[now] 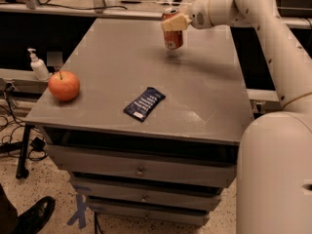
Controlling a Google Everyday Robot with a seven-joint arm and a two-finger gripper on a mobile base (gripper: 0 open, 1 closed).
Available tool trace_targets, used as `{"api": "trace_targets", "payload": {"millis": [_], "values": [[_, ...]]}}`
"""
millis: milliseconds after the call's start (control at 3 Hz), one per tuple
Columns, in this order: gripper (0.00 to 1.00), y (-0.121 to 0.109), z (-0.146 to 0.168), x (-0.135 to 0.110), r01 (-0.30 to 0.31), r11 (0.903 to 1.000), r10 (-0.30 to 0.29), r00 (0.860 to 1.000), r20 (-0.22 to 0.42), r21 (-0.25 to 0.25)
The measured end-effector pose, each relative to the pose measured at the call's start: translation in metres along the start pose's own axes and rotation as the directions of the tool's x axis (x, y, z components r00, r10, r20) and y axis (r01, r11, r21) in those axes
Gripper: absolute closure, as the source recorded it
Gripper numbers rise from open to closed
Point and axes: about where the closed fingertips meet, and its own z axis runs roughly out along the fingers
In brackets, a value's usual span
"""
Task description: Knock coke can over
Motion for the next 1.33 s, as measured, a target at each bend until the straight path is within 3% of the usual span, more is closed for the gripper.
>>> {"api": "trace_targets", "payload": {"millis": [333, 667, 1000, 1333], "values": [[1.00, 0.049, -0.002, -0.009, 0.102, 0.9807, -0.111, 0.993, -0.046, -0.167], [1.00, 0.084, -0.010, -0.014, 0.217, 0.9294, -0.259, 0.960, -0.109, -0.299], [1.00, 0.108, -0.018, 0.000, 0.268, 0.8675, -0.376, 0.905, -0.198, -0.419], [1.00, 0.121, -0.028, 0.021, 0.295, 0.8046, -0.497, 0.810, -0.312, -0.515]]}}
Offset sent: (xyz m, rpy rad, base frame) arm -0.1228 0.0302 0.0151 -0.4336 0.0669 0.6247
